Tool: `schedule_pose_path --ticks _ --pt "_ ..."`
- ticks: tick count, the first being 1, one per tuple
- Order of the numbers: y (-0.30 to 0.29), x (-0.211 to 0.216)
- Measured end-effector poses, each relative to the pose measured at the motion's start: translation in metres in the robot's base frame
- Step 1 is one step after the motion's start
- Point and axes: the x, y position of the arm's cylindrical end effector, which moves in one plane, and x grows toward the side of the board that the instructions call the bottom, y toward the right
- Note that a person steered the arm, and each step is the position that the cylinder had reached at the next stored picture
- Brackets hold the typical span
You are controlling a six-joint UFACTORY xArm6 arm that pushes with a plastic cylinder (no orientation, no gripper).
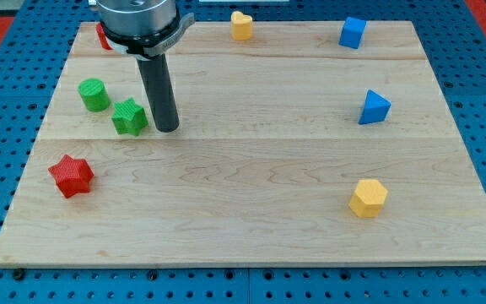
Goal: Push the green blocks closely to each other
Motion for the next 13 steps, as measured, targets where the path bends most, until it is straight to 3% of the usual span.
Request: schedule_pose_path --ticks 2,5,6,8,9,11,12,13 --pt "-0.019 -0.095" --pt "-0.195 -0.135" --pt "-0.186 -0.117" --pt "-0.117 -0.034" --pt "-0.045 -0.005" --pt "-0.049 0.024" --pt "-0.056 0.065" --pt "-0.007 0.07"
